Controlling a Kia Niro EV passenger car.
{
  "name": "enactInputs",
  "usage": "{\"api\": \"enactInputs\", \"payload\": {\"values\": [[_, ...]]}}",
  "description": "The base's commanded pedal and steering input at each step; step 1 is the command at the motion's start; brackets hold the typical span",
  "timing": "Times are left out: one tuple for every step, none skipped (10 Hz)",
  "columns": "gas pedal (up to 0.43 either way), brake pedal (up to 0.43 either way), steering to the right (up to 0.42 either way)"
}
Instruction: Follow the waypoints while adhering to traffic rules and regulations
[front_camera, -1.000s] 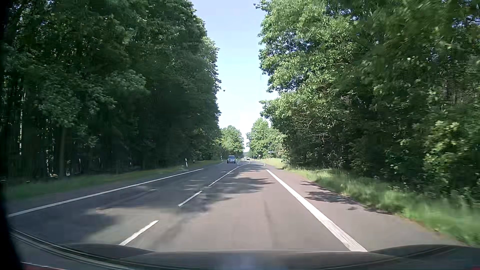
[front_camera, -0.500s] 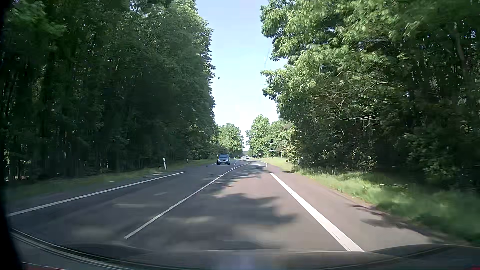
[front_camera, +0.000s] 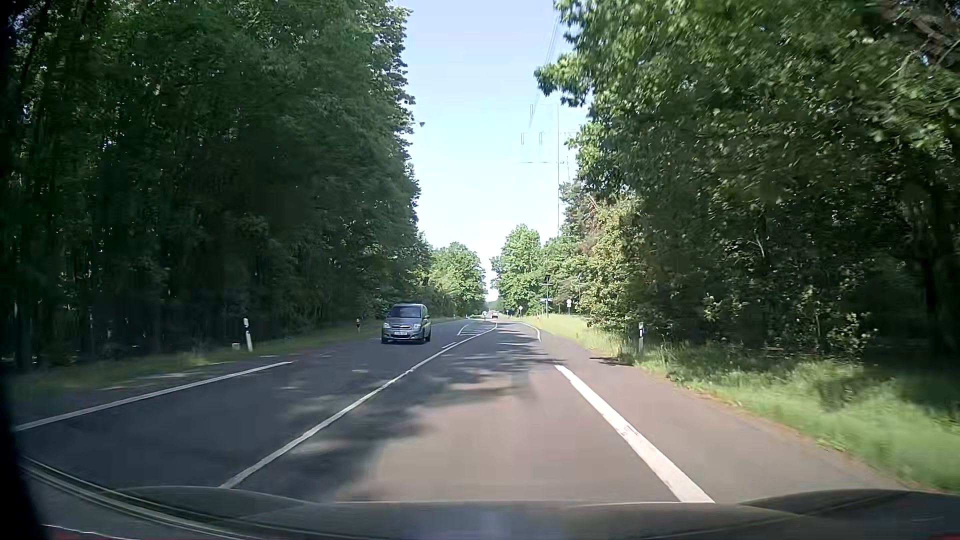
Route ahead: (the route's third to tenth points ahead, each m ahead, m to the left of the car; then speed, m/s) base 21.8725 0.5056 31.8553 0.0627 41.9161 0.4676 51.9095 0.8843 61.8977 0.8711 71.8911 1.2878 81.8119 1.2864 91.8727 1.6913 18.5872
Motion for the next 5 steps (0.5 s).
{"api": "enactInputs", "payload": {"values": [[0.15,0.03,0.001],[0.15,0.03,0.001],[0.15,0.03,0.001],[0.15,0.03,0.001],[0.15,0.03,0.001]]}}
